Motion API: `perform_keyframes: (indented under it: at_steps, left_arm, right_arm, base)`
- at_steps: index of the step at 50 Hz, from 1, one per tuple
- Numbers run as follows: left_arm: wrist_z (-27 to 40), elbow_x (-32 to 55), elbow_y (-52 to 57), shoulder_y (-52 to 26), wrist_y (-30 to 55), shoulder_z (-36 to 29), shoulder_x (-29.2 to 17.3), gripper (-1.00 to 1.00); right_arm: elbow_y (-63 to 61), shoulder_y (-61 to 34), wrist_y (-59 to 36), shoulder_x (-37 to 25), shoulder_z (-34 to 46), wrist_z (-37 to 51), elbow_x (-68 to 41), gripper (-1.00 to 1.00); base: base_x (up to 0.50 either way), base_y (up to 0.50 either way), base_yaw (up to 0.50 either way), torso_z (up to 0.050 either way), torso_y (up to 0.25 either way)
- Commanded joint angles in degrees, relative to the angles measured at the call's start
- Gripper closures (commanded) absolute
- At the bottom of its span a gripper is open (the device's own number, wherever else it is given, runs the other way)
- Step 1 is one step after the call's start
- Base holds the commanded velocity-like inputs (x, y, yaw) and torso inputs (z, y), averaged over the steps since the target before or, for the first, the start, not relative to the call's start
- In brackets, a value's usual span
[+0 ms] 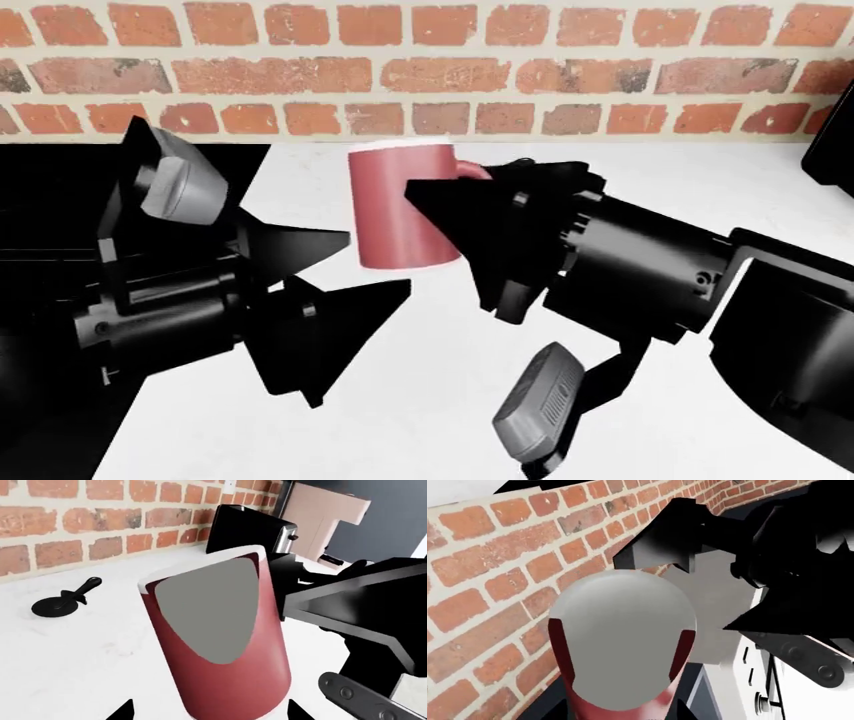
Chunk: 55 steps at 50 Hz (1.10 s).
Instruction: A wet mug is on the counter and needs to be dried. Pick it up and place it upside down in the open cabinet.
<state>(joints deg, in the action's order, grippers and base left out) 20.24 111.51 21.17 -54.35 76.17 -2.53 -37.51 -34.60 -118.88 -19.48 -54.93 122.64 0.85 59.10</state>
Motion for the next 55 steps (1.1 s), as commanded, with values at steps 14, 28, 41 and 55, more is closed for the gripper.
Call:
perform_keyframes:
  at_steps: [14, 28, 41, 55]
  left_arm:
    - [-2.96, 1.3, 0.25, -1.0, -4.18, 2.49, 3.81, -1.0]
    - [-4.98, -2.26, -0.91, -0.41, -3.28, 1.06, 4.41, -1.0]
    - [-5.45, -3.8, -0.99, 0.46, -1.67, -1.23, 3.57, 1.0]
    - [-5.84, -3.84, -0.8, 0.38, -1.87, -1.61, 2.64, 1.0]
  right_arm:
    - [-1.76, 4.67, -0.07, 1.7, 2.6, 0.59, 3.54, 1.0]
    - [-2.16, 4.68, -0.09, 1.03, 1.69, 1.09, 3.34, 1.0]
    - [-3.09, 3.07, -0.06, 0.12, -0.13, 1.26, 3.08, 1.0]
    - [-2.52, 3.11, -0.92, 0.29, -1.67, 1.7, 2.95, 1.0]
  base:
    - [0.0, 0.0, 0.0, 0.0, 0.0]
    - [0.0, 0.0, 0.0, 0.0, 0.0]
    - [0.0, 0.0, 0.0, 0.0, 0.001]
    - [0.0, 0.0, 0.0, 0.0, 0.0]
